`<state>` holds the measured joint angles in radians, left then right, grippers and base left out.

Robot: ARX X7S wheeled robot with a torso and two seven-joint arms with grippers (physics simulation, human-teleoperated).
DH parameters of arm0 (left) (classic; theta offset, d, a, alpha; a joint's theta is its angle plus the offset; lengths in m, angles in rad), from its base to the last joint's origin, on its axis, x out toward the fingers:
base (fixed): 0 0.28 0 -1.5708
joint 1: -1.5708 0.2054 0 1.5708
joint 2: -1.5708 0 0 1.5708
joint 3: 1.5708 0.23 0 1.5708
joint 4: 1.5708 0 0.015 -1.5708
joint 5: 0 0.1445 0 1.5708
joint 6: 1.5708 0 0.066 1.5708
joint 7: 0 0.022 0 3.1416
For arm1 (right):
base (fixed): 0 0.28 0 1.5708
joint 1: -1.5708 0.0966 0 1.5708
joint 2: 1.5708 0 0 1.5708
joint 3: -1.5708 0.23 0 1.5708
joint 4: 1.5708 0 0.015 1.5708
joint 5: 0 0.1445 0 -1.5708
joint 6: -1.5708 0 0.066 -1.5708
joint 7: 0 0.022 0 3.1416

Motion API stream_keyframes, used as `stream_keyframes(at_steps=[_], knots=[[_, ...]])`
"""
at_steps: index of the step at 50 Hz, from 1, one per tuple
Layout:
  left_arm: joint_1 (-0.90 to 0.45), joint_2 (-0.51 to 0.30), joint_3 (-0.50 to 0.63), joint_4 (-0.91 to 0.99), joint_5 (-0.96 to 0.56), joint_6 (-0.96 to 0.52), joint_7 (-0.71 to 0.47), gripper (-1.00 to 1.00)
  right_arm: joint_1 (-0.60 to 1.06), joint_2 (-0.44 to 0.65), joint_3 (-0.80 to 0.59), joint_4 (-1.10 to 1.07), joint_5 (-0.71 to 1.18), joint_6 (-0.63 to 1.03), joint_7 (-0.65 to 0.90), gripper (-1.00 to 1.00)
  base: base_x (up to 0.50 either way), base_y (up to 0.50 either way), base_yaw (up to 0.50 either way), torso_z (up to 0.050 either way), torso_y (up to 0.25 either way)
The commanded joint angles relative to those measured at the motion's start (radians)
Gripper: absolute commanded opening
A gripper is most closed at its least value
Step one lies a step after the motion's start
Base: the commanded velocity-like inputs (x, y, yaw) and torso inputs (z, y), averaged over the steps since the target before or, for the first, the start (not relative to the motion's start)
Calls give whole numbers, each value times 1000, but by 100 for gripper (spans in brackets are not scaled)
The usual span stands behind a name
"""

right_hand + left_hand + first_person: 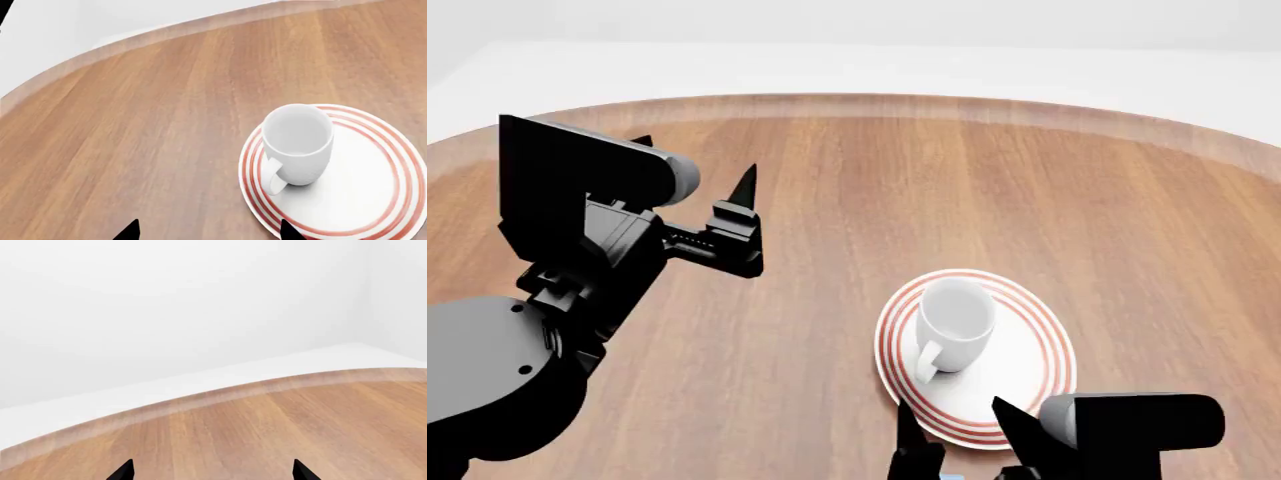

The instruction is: Pick up the white mug and put it on the plate, and put the chocolate pudding to the right of the plate.

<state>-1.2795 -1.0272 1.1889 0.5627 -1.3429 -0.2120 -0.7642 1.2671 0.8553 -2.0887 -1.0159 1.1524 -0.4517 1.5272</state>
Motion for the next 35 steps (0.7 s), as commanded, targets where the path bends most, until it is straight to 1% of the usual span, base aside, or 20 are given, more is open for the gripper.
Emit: stream_keyframes(at_steps=[1, 6, 11, 13, 14, 17, 18, 21, 26, 27, 31, 35], knots=[[11, 20, -21, -4, 14, 13, 26, 100, 0, -46, 35, 5, 54, -29, 20, 100, 0, 0, 0, 0, 0], [16, 20, -21, -10, 17, 17, 30, 100, -25, -49, 80, 15, 87, 3, 40, 100, 0, 0, 0, 0, 0], [19, 22, -21, -7, 16, 17, 28, 100, -97, -37, 195, 12, 143, 79, 42, 100, 0, 0, 0, 0, 0], [19, 23, -21, -8, 16, 16, 27, 100, -134, -29, 262, 18, 179, 136, 43, 100, 0, 0, 0, 0, 0], [20, 23, -22, -9, 14, 17, 28, 100, -162, -23, 308, 23, 207, 196, 43, 100, 0, 0, 0, 0, 0], [21, 23, -22, -7, 12, 17, 26, 100, -266, -7, 476, 26, 258, 329, 43, 100, 0, 0, 0, 0, 0], [21, 24, -22, -7, 12, 17, 26, 100, -296, -11, 519, 25, 265, 350, 43, 100, 0, 0, 0, 0, 0], [25, 23, -23, -9, 12, 21, 27, 100, -363, -10, 625, 33, 313, 454, 43, 100, 0, 0, 0, 0, 0], [29, 23, -24, -8, 11, 23, 26, 100, -476, -31, 780, 35, 336, 567, 43, 100, 0, 0, 0, 0, 0], [30, 24, -24, -9, 9, 24, 26, 100, -476, -31, 780, 35, 336, 567, 43, 100, 0, 0, 0, 0, 0], [34, 25, -23, -12, 11, 27, 28, 100, -571, -56, 852, 49, 331, 650, 43, 100, 0, 0, 0, 0, 0], [37, 25, -24, -13, 11, 29, 29, 100, -610, -73, 908, 49, 344, 697, 43, 100, 0, 0, 0, 0, 0]])
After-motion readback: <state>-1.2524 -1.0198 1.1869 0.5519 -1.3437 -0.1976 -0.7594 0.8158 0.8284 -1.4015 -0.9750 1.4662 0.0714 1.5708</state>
